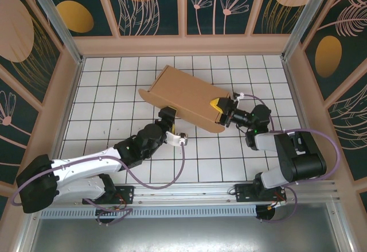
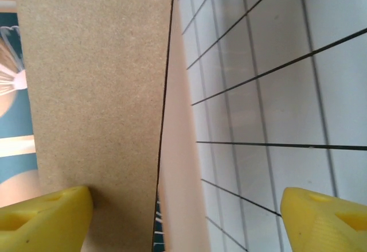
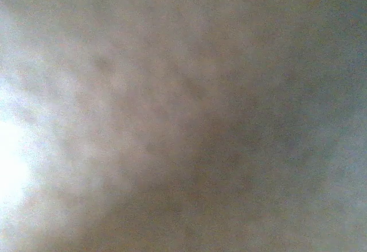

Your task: Fold the paper box

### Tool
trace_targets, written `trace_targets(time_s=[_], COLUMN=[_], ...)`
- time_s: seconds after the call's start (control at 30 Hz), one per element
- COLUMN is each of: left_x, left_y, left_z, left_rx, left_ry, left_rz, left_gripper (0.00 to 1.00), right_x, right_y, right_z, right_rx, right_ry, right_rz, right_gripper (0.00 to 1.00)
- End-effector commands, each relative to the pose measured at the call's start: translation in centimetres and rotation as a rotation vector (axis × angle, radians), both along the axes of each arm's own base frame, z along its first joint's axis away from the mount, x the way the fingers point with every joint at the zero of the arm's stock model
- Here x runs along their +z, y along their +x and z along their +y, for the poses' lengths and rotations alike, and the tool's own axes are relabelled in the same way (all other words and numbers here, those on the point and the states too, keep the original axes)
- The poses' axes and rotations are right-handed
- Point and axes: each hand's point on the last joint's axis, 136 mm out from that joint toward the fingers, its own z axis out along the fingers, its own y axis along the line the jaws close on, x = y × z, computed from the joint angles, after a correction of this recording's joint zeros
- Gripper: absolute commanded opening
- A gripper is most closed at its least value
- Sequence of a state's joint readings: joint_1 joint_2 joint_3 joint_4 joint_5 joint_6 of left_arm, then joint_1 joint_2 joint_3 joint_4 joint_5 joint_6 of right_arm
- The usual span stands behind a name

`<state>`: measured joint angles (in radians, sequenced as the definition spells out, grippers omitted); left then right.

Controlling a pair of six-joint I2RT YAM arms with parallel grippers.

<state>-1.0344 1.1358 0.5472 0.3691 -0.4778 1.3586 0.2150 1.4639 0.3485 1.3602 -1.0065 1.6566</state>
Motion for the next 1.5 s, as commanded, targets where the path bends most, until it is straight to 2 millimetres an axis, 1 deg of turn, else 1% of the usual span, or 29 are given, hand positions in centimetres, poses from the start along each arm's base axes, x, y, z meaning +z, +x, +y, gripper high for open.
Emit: trace_targets(time_s=[0.0, 0.07, 0.13, 0.2, 0.3, 0.37, 0.47, 0.57, 0.77, 0.87, 0.93, 1.1, 1.2, 1.33, 1.47], left_x=[4.3, 4.4, 3.6, 3.2, 3.2, 3.5, 3.5, 3.3, 4.2, 5.6, 6.2, 5.9, 6.3, 7.5, 8.2], left_y=[1.5, 1.3, 0.5, -0.2, -1.1, -1.6, -1.4, -1.0, 0.8, 1.4, 1.8, 1.8, 1.9, 1.8, 1.5], left_z=[0.5, 0.7, 1.0, 1.5, 2.5, 2.8, 2.7, 2.0, 0.4, -0.3, -0.7, -2.0, -2.1, -1.9, -1.5], left_rx=[0.072, 0.069, 0.036, 0.014, 0.010, -0.007, 0.001, -0.005, 0.023, 0.037, 0.042, -0.007, -0.008, -0.007, -0.005], left_ry=[-0.085, -0.080, -0.051, -0.050, -0.074, -0.096, -0.088, -0.073, -0.065, -0.093, -0.096, -0.075, -0.078, -0.096, -0.099], left_rz=[-0.170, -0.163, -0.129, -0.108, -0.074, -0.073, -0.077, -0.080, -0.179, -0.231, -0.257, -0.252, -0.275, -0.305, -0.305], left_gripper=[0.81, 0.80, 0.80, 0.81, 0.81, 0.83, 0.85, 0.89, 0.89, 0.86, 0.84, 0.79, 0.75, 0.69, 0.63], right_x=[1.4, 1.4, 1.3, 1.4, 1.5, 1.4, 1.4, 1.5, 2.1, 2.2, 2.3, 2.6, 2.8, 2.9, 3.3], right_y=[-2.2, -2.1, -2.0, -1.7, -1.4, -1.3, -1.3, -1.4, -1.9, -2.1, -2.4, -2.8, -2.9, -2.9, -3.0], right_z=[0.4, 0.3, 0.1, -0.2, -0.4, -0.3, -0.2, 0.1, 0.6, 0.6, 0.7, 0.7, 0.7, 0.6, 0.6], right_rx=[0.091, 0.087, 0.081, 0.068, 0.061, 0.060, 0.059, 0.065, 0.080, 0.084, 0.087, 0.097, 0.098, 0.099, 0.098], right_ry=[0.026, 0.030, 0.030, 0.030, 0.031, 0.031, 0.032, 0.036, 0.044, 0.042, 0.041, 0.040, 0.041, 0.044, 0.047], right_rz=[-0.095, -0.092, -0.094, -0.093, -0.095, -0.090, -0.088, -0.088, -0.099, -0.098, -0.098, -0.103, -0.109, -0.108, -0.131], right_gripper=[0.36, 0.36, 0.36, 0.36, 0.36, 0.36, 0.36, 0.36, 0.35, 0.35, 0.35, 0.35, 0.35, 0.35, 0.40])
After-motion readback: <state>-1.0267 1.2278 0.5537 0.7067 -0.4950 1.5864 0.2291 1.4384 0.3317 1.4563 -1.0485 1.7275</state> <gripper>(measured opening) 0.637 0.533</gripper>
